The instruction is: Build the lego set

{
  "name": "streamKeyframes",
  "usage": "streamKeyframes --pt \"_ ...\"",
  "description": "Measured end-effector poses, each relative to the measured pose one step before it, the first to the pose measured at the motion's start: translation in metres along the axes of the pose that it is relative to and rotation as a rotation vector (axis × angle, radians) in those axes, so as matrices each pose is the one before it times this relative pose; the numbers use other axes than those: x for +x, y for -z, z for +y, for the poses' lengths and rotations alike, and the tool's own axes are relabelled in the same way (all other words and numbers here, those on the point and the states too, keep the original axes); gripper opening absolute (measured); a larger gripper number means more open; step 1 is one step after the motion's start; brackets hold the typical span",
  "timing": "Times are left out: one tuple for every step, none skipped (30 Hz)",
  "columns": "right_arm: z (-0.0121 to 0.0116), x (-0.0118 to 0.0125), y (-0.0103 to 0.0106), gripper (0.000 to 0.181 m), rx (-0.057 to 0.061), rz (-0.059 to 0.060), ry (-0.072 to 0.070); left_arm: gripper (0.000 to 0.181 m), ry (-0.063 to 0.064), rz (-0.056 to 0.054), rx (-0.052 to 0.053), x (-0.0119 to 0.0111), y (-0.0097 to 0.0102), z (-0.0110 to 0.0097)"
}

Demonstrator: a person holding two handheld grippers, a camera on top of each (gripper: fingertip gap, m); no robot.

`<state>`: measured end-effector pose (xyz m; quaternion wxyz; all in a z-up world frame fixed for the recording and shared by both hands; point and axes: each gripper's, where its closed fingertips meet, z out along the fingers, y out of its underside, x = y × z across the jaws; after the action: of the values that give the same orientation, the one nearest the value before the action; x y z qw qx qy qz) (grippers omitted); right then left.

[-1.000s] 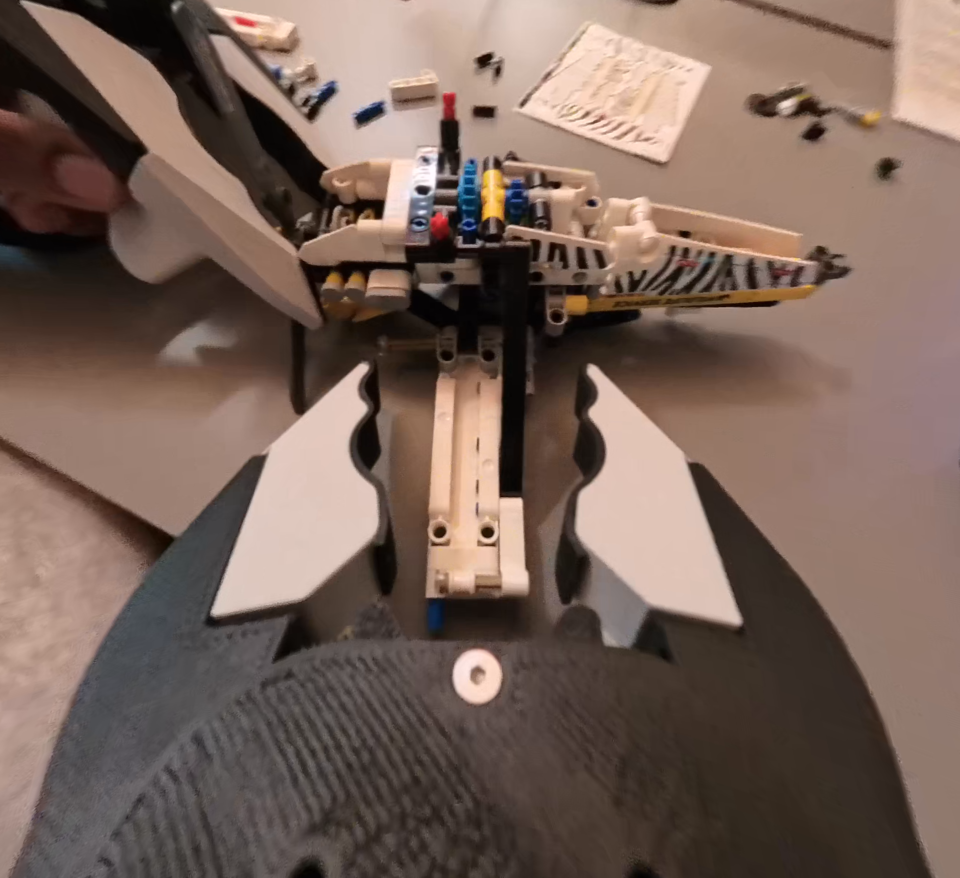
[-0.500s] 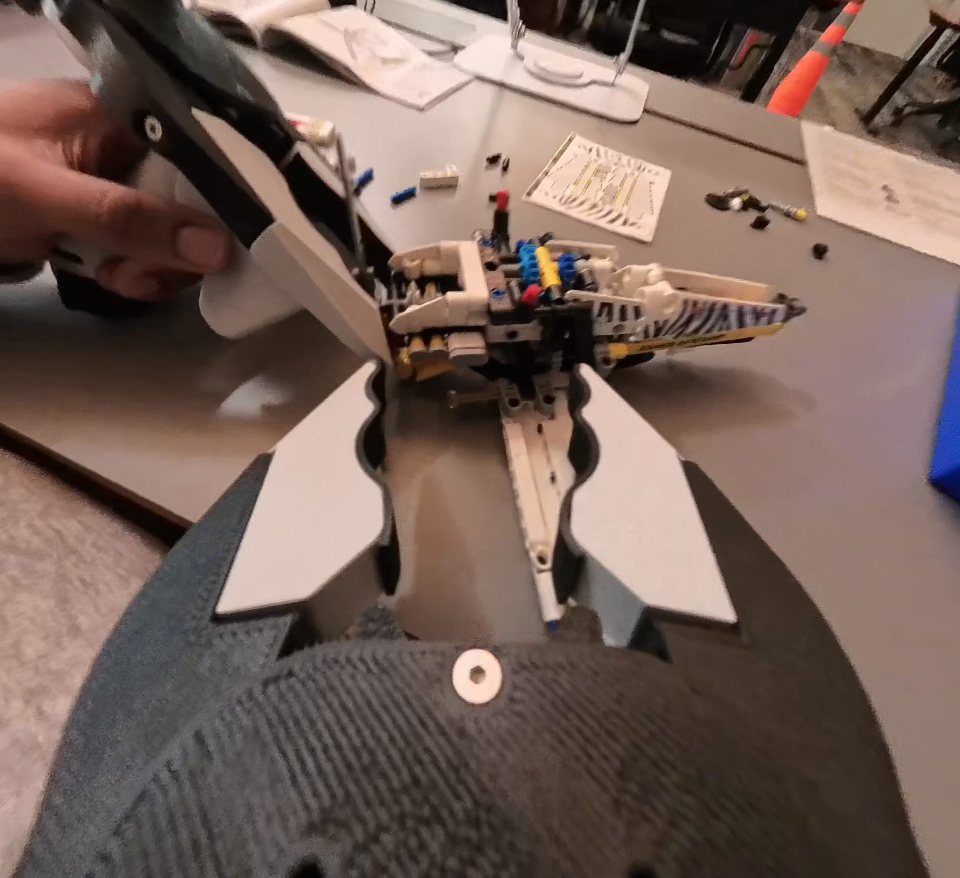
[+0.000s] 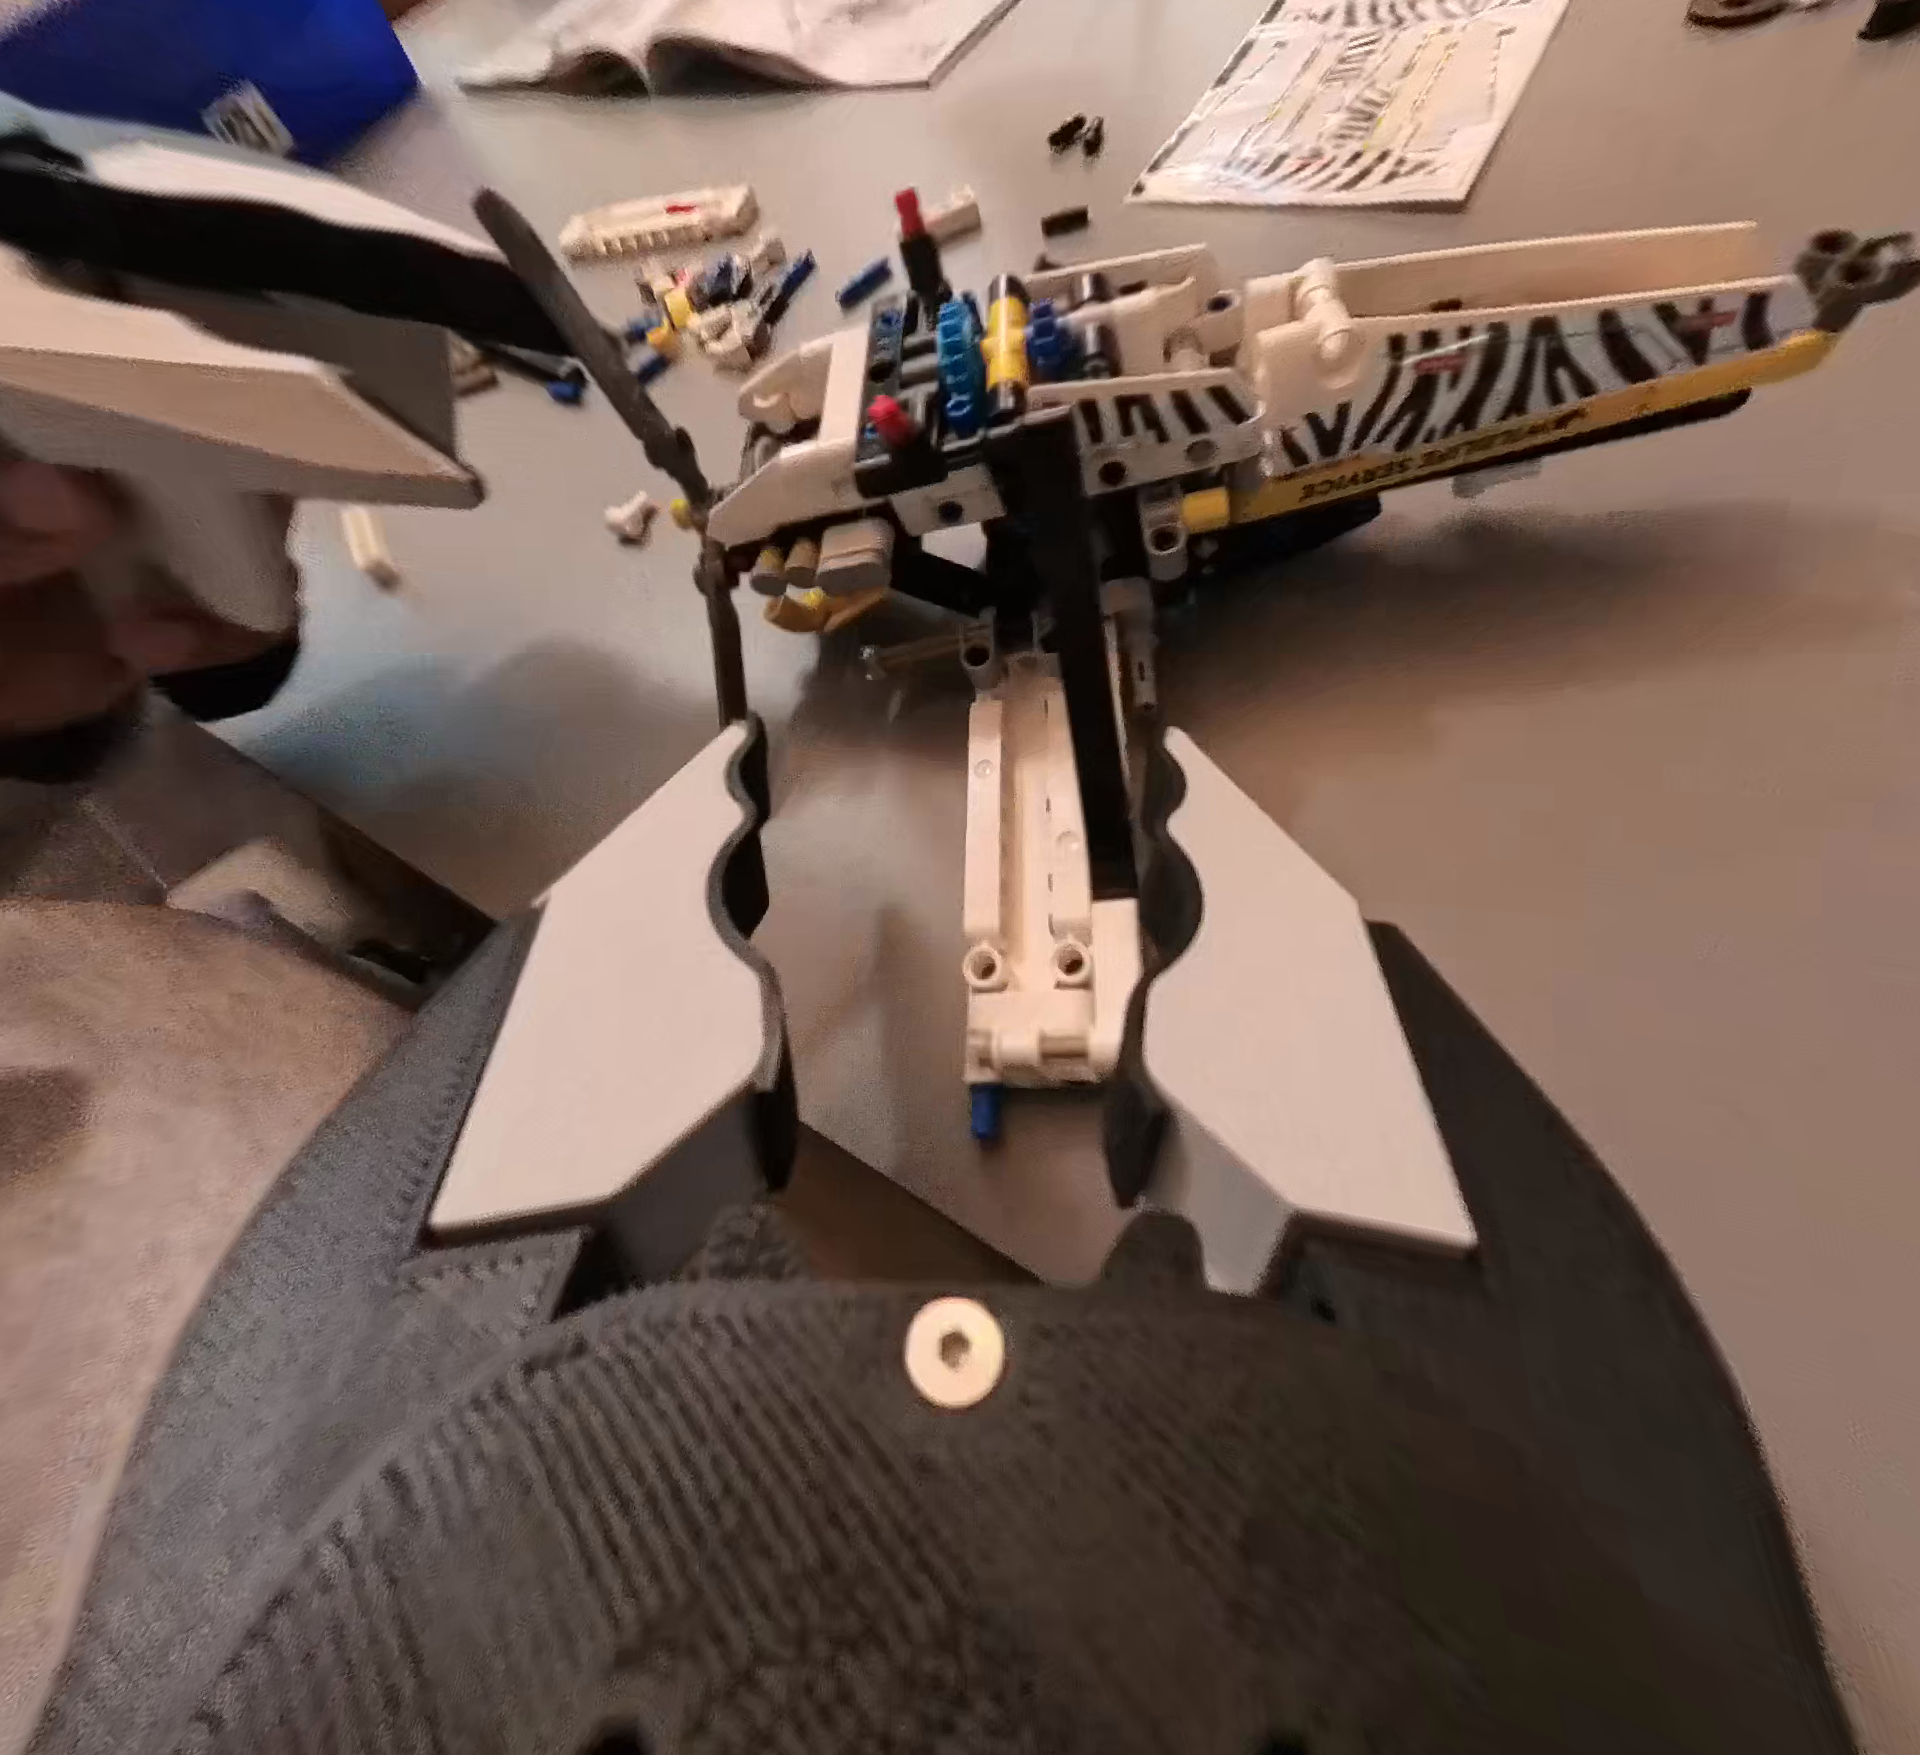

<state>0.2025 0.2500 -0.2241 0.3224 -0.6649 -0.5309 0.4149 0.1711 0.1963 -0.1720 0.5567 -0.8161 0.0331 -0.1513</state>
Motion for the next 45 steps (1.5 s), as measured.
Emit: streamKeyframes --pt "0.00199 -0.00142 -0.00202 0.075 -0.0210 0.0099 0.0292 0.049 -0.0407 -0.0526 -0.0151 0.00168 -0.00221 0.00332" --pt "0.00254 -0.00127 -0.00167 0.077 -0.0248 0.0118 0.0283 0.048 -0.0509 -0.0587 -0.0109 -0.00110 -0.00068 0.00144" --pt "0.00204 -0.00041 -0.00098 0.075 -0.0226 0.0165 0.0270 0.047 -0.0500 -0.0501 -0.0150 -0.00219 0.00069 0.00072" --pt "0.00142 -0.00042 -0.00075 0.071 -0.0192 0.0144 0.0214 0.046 -0.0319 -0.0605 0.0016 -0.00521 0.00248 -0.00213" --pt "0.00134 -0.00242 -0.00134 0.062 -0.0193 -0.0001 0.0133 0.047 -0.0218 -0.0534 0.0281 -0.00528 0.00448 -0.00582" --pt "0.00081 -0.00476 -0.00203 0.058 -0.0145 -0.0140 0.0072 0.047 -0.0104 -0.0295 0.0339 -0.00320 0.00499 -0.00676" --pt "0.00039 -0.00553 -0.00237 0.060 -0.0089 -0.0181 0.0046 0.047 0.0056 -0.0152 0.0264 -0.00240 0.00452 -0.00570" --pt "-0.00032 -0.00563 -0.00219 0.063 -0.0031 -0.0161 0.0054 0.047 0.0193 -0.0024 0.0181 -0.00123 0.00378 -0.00380" --pt "-0.00112 -0.00594 -0.00202 0.065 0.0010 -0.0147 0.0053 0.047 0.0265 0.0077 0.0112 0.00020 0.00314 -0.00182" --pt "-0.00120 -0.00602 -0.00223 0.067 0.0022 -0.0129 0.0028 0.047 0.0260 0.0104 0.0073 0.00128 0.00267 0.00024" --pt "-0.00118 -0.00646 -0.00228 0.068 0.0013 -0.0118 0.0012 0.047 0.0229 0.0130 0.0008 0.00268 0.00220 0.00265" --pt "-0.00104 -0.00739 -0.00248 0.069 -0.0007 -0.0170 0.0049 0.046 0.0172 0.0124 -0.0088 0.00304 0.00111 0.00517" --pt "-0.00101 -0.00820 -0.00260 0.068 -0.0007 -0.0220 0.0097 0.046 0.0121 -0.0009 -0.0231 0.00050 -0.00034 0.00804" --pt "-0.00126 -0.00822 -0.00271 0.066 0.0024 -0.0256 0.0115 0.046 0.0100 -0.0035 -0.0274 -0.00099 -0.00113 0.00845" --pt "-0.00188 -0.00886 -0.00270 0.065 0.0077 -0.0322 0.0123 0.046 0.0162 -0.0032 -0.0194 -0.00220 -0.00124 0.00642" --pt "-0.00236 -0.00797 -0.00272 0.067 0.0121 -0.0301 0.0092 0.047 0.0289 0.0016 -0.0118 -0.00270 -0.00102 0.00402" --pt "-0.00151 -0.00585 -0.00201 0.068 0.0080 -0.0239 0.0099 0.049 0.0377 0.0038 -0.0123 -0.00377 -0.00118 0.00291" --pt "0.00012 -0.00509 -0.00072 0.068 -0.0021 -0.0279 0.0139 0.052 0.0416 0.0033 -0.0173 -0.00461 -0.00164 0.00315" --pt "0.00024 -0.00439 0.00076 0.068 -0.0050 -0.0293 0.0073 0.054 0.0386 0.0070 -0.0157 -0.00429 -0.00153 0.00287" --pt "-0.00089 -0.00335 0.00250 0.068 -0.0015 -0.0244 -0.0015 0.054 0.0333 0.0096 -0.0157 -0.00322 -0.00133 0.00306" --pt "-0.00209 -0.00310 0.00415 0.068 0.0021 -0.0214 -0.0005 0.054 0.0250 0.0130 -0.0130 -0.00147 -0.00053 0.00280" --pt "-0.00338 -0.00171 0.00576 0.068 0.0082 -0.0110 0.0085 0.053 0.0135 0.0082 -0.0019 -0.00065 0.00056 0.00168" --pt "-0.00445 0.00163 0.00741 0.067 0.0147 0.0104 0.0215 0.052 0.0044 0.0021 0.0039 -0.00002 0.00161 0.00107" --pt "-0.00475 0.00479 0.00859 0.066 0.0164 0.0269 0.0362 0.051 -0.0021 0.0030 0.0000 0.00101 0.00190 0.00193" --pt "-0.00445 0.00781 0.00887 0.065 0.0158 0.0396 0.0456 0.051 -0.0065 -0.0006 -0.0071 0.00095 0.00186 0.00348" --pt "-0.00377 0.01177 0.00846 0.064 0.0145 0.0545 0.0477 0.050 -0.0074 -0.0032 -0.0128 0.00034 0.00119 0.00463" --pt "-0.00235 0.01501 0.00710 0.062 0.0118 0.0633 0.0466 0.049 -0.0014 -0.0024 -0.0155 -0.00012 0.00050 0.00508" --pt "-0.00025 0.01678 0.00469 0.062 0.0050 0.0640 0.0442 0.049 0.0053 0.0019 -0.0168 -0.00019 -0.00047 0.00495" --pt "0.00194 0.01690 0.00185 0.062 -0.0031 0.0563 0.0390 0.049 0.0099 -0.0010 -0.0138 -0.00155 -0.00114 0.00365" --pt "0.00370 0.01434 -0.00114 0.062 -0.0082 0.0361 0.0295 0.048 0.0143 -0.0026 -0.0087 -0.00221 -0.00170 0.00208" --pt "0.00443 0.00998 -0.00397 0.064 -0.0118 0.0094 0.0185 0.048 0.0178 0.0017 -0.0073 -0.00160 -0.00220 0.00103" --pt "0.00452 0.00660 -0.00564 0.067 -0.0133 -0.0086 0.0074 0.048 0.0188 -0.0007 -0.0093 -0.00138 -0.00246 0.00057" --pt "0.00415 0.00365 -0.00651 0.072 -0.0133 -0.0209 -0.0013 0.048 0.0145 -0.0055 -0.0110 -0.00129 -0.00230 0.00044" --pt "0.00398 0.00006 -0.00677 0.078 -0.0130 -0.0391 -0.0081 0.047 0.0049 -0.0058 -0.0081 -0.00048 -0.00216 0.00006" --pt "0.00521 -0.00192 -0.00658 0.080 -0.0217 -0.0485 -0.0185 0.046 0.0021 -0.0096 -0.0130 -0.00048 -0.00260 0.00063" --pt "0.00668 -0.00193 -0.00616 0.082 -0.0358 -0.0414 -0.0239 0.046 0.0007 -0.0096 -0.0201 -0.00054 -0.00307 0.00128" --pt "0.00718 -0.00132 -0.00539 0.084 -0.0419 -0.0269 -0.0181 0.045 -0.0019 -0.0135 -0.0091 -0.00132 -0.00239 -0.00092" --pt "0.00766 -0.00075 -0.00401 0.085 -0.0459 -0.0089 -0.0082 0.045 -0.0025 -0.0179 -0.0078 -0.00301 -0.00210 -0.00132" --pt "0.00721 -0.00111 -0.00256 0.080 -0.0463 0.0036 -0.0004 0.045 0.0065 -0.0129 -0.0074 -0.00325 -0.00199 -0.00128" --pt "0.00222 -0.00350 -0.00010 0.070 -0.0171 -0.0006 -0.0054 0.046 0.0150 -0.0049 -0.0004 -0.00258 -0.00149 -0.00210" --pt "-0.00026 -0.00521 0.00137 0.063 -0.0014 -0.0036 -0.0080 0.045 0.0171 -0.0028 -0.0003 -0.00248 -0.00115 -0.00191" --pt "0.00135 -0.00377 0.00137 0.061 -0.0083 0.0115 0.0003 0.045 0.0168 0.0059 -0.0074 -0.00144 -0.00099 -0.00106" --pt "0.00080 -0.00297 0.00183 0.059 0.0002 0.0189 0.0075 0.044 0.0205 0.0084 -0.0065 -0.00101 -0.00074 -0.00102" --pt "0.00070 -0.00330 0.00211 0.056 0.0067 0.0140 0.0112 0.043 0.0157 0.0125 -0.0057 -0.00028 -0.00060 -0.00074" --pt "0.00070 -0.00313 0.00218 0.052 0.0088 0.0112 0.0101 0.042 0.0112 0.0125 -0.0056 -0.00029 -0.00044 -0.00068"
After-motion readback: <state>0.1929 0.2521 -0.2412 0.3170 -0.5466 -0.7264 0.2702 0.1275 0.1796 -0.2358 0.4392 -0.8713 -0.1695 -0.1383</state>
